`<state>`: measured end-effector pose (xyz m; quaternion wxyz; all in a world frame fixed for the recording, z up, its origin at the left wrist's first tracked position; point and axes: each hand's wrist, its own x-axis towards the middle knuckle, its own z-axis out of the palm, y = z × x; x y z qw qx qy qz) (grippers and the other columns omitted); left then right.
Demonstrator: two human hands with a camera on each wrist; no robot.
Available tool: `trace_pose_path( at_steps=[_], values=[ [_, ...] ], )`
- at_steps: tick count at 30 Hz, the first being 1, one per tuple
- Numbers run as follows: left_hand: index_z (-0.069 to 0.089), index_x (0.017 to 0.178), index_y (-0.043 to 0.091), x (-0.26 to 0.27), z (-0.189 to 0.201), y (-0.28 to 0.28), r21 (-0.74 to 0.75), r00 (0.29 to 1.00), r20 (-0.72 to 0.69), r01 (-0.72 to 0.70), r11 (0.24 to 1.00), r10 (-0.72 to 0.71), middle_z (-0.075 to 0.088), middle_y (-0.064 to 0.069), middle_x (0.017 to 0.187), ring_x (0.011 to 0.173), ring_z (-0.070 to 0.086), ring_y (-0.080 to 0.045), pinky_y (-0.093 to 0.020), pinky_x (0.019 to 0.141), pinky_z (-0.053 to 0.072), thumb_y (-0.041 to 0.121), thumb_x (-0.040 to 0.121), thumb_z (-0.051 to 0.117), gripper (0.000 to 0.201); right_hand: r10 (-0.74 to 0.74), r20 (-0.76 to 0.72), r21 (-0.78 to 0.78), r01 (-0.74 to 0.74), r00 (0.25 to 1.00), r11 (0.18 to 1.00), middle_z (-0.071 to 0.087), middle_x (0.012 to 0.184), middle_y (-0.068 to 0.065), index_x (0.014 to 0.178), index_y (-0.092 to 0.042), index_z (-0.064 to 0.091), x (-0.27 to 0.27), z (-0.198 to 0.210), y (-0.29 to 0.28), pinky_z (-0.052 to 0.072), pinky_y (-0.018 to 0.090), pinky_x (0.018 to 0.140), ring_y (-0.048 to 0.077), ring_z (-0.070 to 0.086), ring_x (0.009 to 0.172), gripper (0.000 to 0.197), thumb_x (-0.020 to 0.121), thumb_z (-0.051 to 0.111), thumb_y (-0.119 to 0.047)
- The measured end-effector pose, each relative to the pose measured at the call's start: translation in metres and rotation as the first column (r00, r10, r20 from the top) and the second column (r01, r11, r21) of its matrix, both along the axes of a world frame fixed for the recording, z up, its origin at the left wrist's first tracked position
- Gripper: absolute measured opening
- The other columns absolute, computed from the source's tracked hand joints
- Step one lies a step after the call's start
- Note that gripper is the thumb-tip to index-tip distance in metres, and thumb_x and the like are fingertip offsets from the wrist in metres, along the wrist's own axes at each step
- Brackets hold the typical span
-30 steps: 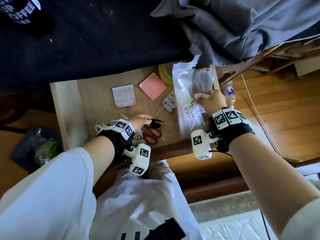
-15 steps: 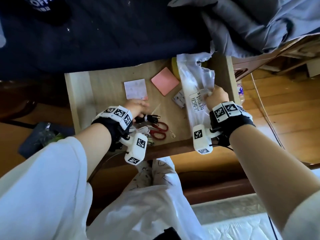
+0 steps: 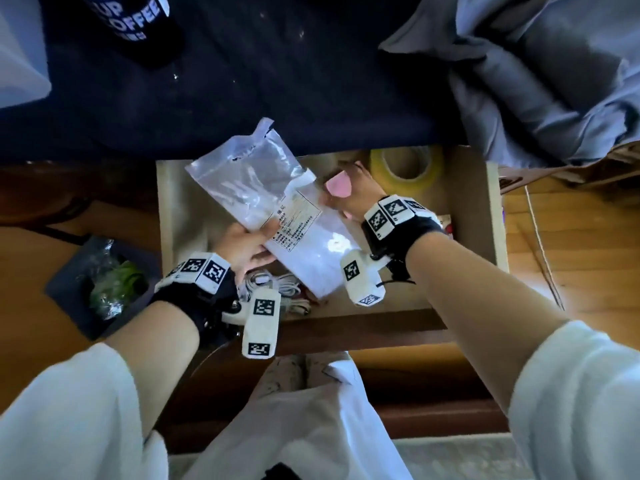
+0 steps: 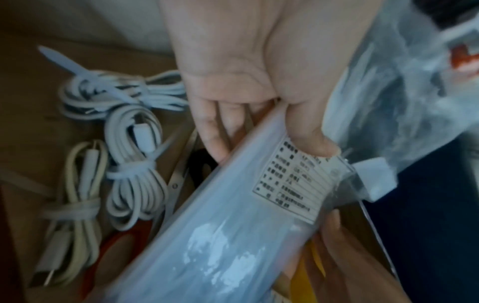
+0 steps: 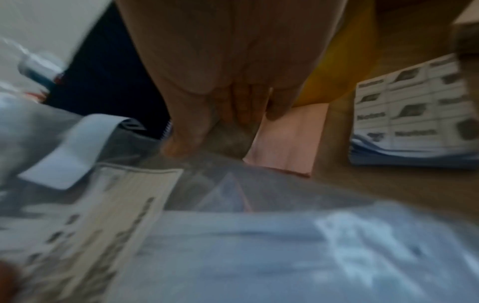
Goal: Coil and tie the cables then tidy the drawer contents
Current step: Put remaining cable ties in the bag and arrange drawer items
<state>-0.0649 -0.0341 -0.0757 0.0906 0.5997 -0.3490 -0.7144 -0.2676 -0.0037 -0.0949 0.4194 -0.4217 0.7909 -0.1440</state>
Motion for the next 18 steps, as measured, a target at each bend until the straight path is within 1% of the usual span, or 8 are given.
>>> trace_pose_path(
  at_steps=[3, 5, 7, 9, 10, 13, 15, 18],
  values=[
    [0.057, 0.088, 0.018, 0.009, -0.008, -0.001, 0.006, 0.999, -0.014, -0.041, 0.999, 0.041, 0.072, 0.006, 0.076, 0.085, 0.063, -0.016, -0.038, 0.08, 0.048, 0.014, 0.091, 0.056, 0.005, 0.092, -0.09, 0.065, -0.086, 0.992, 0.994, 0.02, 0.154, 0.013, 0.146, -0.008, 0.022, -0.007, -0.016, -0.025, 0.016, 0.031, 0.114, 0.025, 0.02, 0.141, 0.06, 0.097, 0.043, -0.036],
    [0.059, 0.09, 0.018, 0.013, -0.011, -0.001, 0.005, 0.998, -0.017, -0.059, 0.998, 0.059, 0.071, 0.003, 0.086, 0.087, 0.064, -0.017, -0.039, 0.081, 0.049, 0.015, 0.089, 0.058, 0.003, 0.095, -0.109, 0.136, -0.08, 0.989, 0.987, 0.017, 0.155, 0.015, 0.146, -0.006, 0.022, -0.01, -0.025, -0.033, 0.013, 0.036, 0.115, 0.029, 0.017, 0.143, 0.061, 0.098, 0.04, -0.038],
    [0.059, 0.091, 0.017, 0.015, -0.013, -0.001, 0.017, 0.997, -0.022, -0.071, 0.997, 0.071, 0.069, 0.0, 0.092, 0.089, 0.064, -0.018, -0.038, 0.08, 0.05, 0.017, 0.089, 0.059, 0.003, 0.183, -0.206, 0.206, -0.14, 0.961, 0.969, 0.013, 0.156, 0.016, 0.148, -0.006, 0.015, -0.007, -0.034, -0.032, 0.01, 0.04, 0.117, 0.03, 0.012, 0.144, 0.065, 0.098, 0.034, -0.044],
    [0.057, 0.091, 0.016, 0.019, -0.012, -0.001, 0.026, 0.996, -0.014, -0.082, 0.996, 0.083, 0.068, -0.001, 0.093, 0.089, 0.064, -0.018, -0.036, 0.077, 0.05, 0.017, 0.089, 0.058, 0.002, 0.252, -0.255, 0.233, -0.193, 0.934, 0.953, 0.02, 0.154, 0.018, 0.148, -0.01, 0.02, 0.0, -0.036, -0.018, 0.018, 0.038, 0.115, 0.031, 0.021, 0.141, 0.064, 0.097, 0.031, -0.047],
    [0.057, 0.091, 0.017, 0.021, -0.011, -0.001, 0.027, 0.996, -0.015, -0.088, 0.996, 0.088, 0.067, -0.001, 0.093, 0.088, 0.064, -0.018, -0.036, 0.076, 0.05, 0.017, 0.089, 0.058, 0.002, 0.268, -0.243, 0.247, -0.207, 0.932, 0.946, 0.022, 0.153, 0.017, 0.146, -0.01, 0.024, 0.006, -0.033, -0.006, 0.02, 0.036, 0.114, 0.03, 0.023, 0.14, 0.062, 0.097, 0.033, -0.046],
    [0.057, 0.093, 0.017, 0.029, -0.009, 0.0, 0.058, 0.996, 0.0, -0.091, 0.994, 0.091, 0.067, -0.002, 0.095, 0.091, 0.063, -0.019, -0.034, 0.076, 0.05, 0.018, 0.09, 0.059, 0.004, 0.451, -0.121, 0.297, -0.401, 0.884, 0.867, 0.012, 0.157, 0.006, 0.149, -0.012, 0.018, 0.015, -0.023, 0.031, 0.014, 0.024, 0.108, 0.022, 0.018, 0.143, 0.055, 0.1, 0.034, -0.032],
    [0.057, 0.093, 0.017, 0.033, -0.009, 0.003, 0.073, 0.996, 0.008, -0.093, 0.993, 0.093, 0.067, -0.004, 0.096, 0.091, 0.063, -0.02, -0.034, 0.077, 0.05, 0.018, 0.09, 0.059, 0.004, 0.496, -0.036, 0.3, -0.464, 0.867, 0.833, 0.025, 0.154, 0.004, 0.142, -0.014, 0.039, 0.012, -0.012, 0.04, 0.018, 0.021, 0.102, 0.021, 0.028, 0.139, 0.044, 0.1, 0.038, -0.027],
    [0.057, 0.094, 0.017, 0.035, -0.008, 0.005, 0.061, 0.995, 0.005, -0.102, 0.993, 0.102, 0.067, -0.004, 0.096, 0.09, 0.063, -0.02, -0.034, 0.078, 0.051, 0.017, 0.09, 0.059, 0.005, 0.299, -0.136, 0.233, -0.263, 0.944, 0.936, 0.059, 0.128, 0.007, 0.119, -0.017, 0.064, -0.002, -0.001, 0.027, 0.039, 0.026, 0.094, 0.024, 0.053, 0.116, 0.03, 0.093, 0.048, -0.019]
  ],
)
